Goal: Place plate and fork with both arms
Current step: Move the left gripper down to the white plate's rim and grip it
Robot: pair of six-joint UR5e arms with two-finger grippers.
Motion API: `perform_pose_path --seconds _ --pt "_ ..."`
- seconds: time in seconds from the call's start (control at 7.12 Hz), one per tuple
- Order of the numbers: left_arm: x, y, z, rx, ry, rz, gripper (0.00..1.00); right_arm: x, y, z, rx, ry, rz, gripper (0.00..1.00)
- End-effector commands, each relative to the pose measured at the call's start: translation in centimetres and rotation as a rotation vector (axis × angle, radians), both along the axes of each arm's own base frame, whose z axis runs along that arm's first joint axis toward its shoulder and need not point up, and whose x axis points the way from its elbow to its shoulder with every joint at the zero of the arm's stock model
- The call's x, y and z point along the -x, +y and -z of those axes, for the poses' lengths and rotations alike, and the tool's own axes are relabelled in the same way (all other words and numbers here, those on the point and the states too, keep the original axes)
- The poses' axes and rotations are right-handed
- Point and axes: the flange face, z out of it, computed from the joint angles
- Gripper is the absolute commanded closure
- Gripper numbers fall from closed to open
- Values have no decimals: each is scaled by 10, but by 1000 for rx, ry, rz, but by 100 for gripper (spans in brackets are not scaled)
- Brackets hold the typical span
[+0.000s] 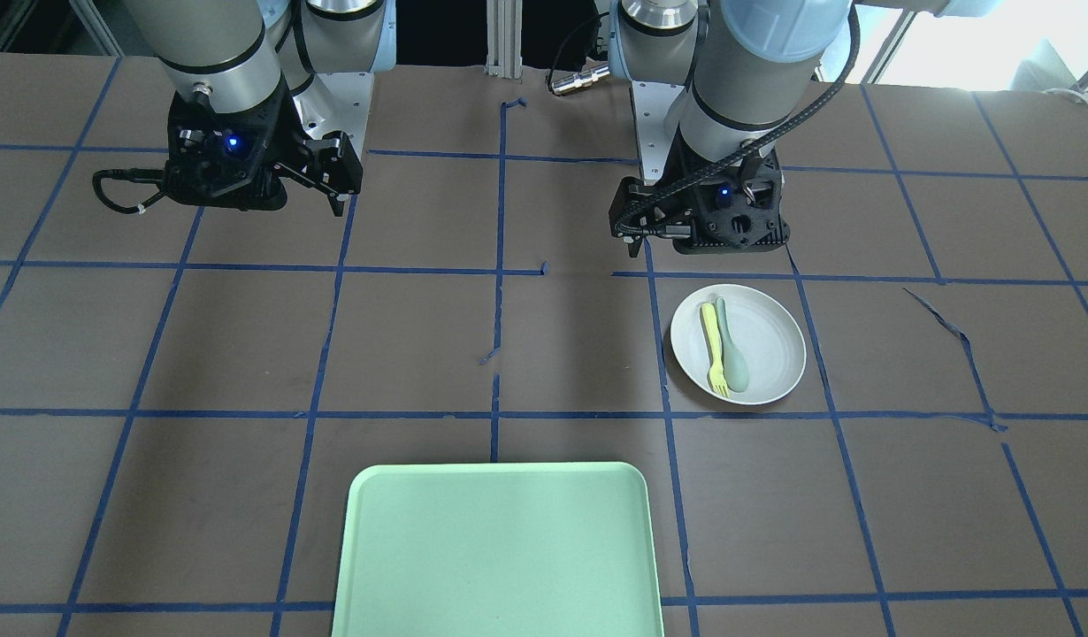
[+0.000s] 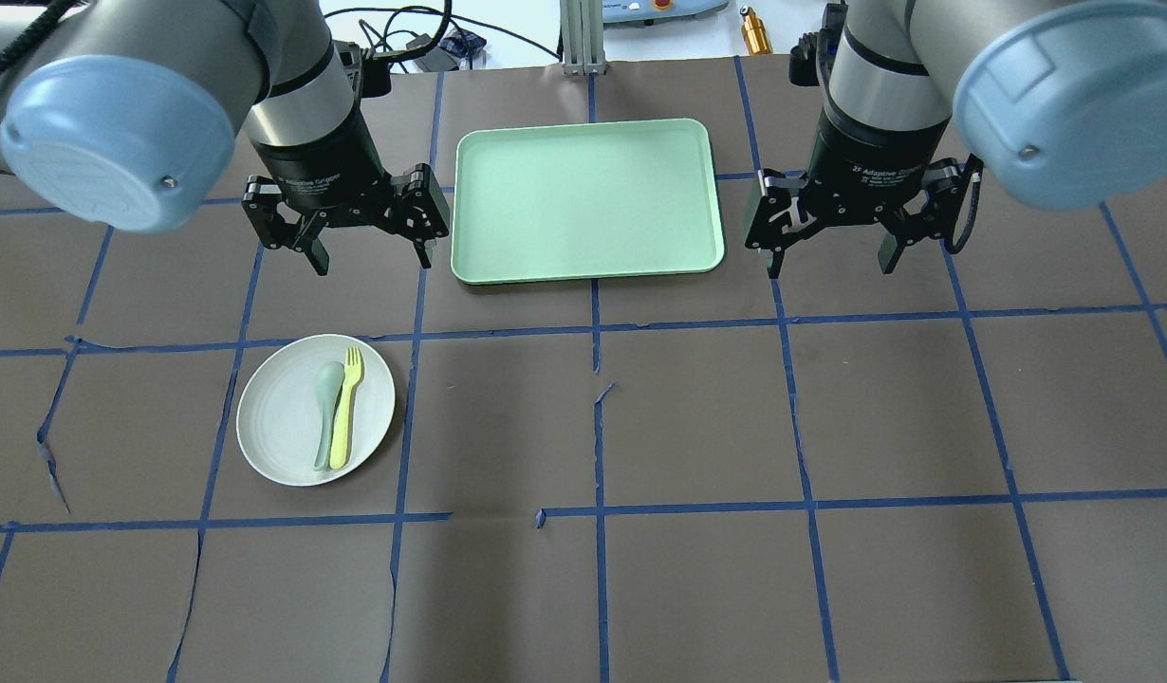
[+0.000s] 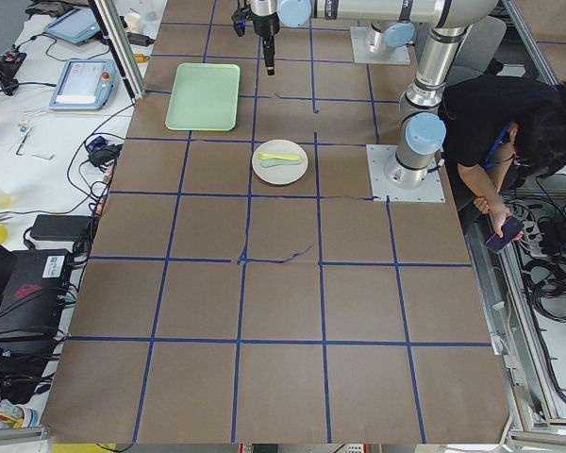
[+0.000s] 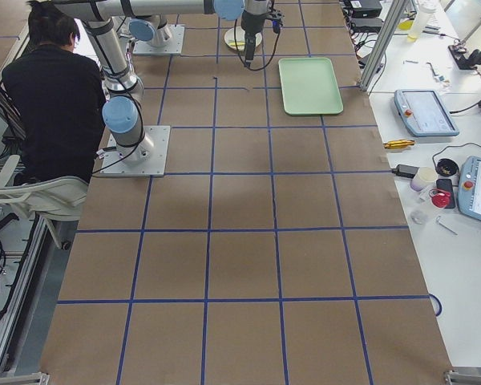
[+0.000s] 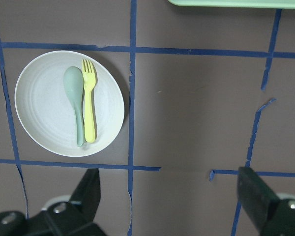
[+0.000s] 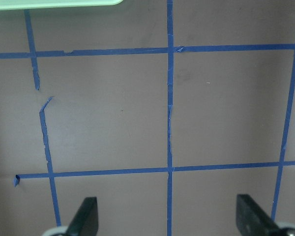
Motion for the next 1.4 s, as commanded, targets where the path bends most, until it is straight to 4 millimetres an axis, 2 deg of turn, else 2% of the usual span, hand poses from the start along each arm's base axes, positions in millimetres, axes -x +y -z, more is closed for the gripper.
perform_pose_path --seconds 0.0,0.14,0.28,0.42,0.56,0.7,0.84,0.98,1.12,1.26 --pt "-6 -3 3 -6 -4 -7 0 1 -1 1 0 2 1 0" --pt "-29 -7 6 -13 -8 -35 0 1 -7 11 -23 11 2 0" --pt "-76 -11 32 -57 3 -50 0 0 -9 13 -25 8 4 0" --pt "-125 -16 49 -44 24 -24 0 0 -9 15 -29 5 3 0" --pt "-167 -16 79 -59 40 -26 0 0 -9 16 -30 6 4 0" --pt "-210 -14 112 -22 51 42 0 0 -11 18 -34 10 8 0" --pt "-252 1 155 -14 74 90 0 0 -16 27 -52 13 10 0" --pt "-284 11 191 19 114 108 0 -1 -18 34 -69 15 20 0" --pt "-300 14 216 9 170 119 0 -1 -18 38 -75 14 21 0" --pt "-302 13 240 -33 198 119 5 -1 -17 38 -78 16 22 0"
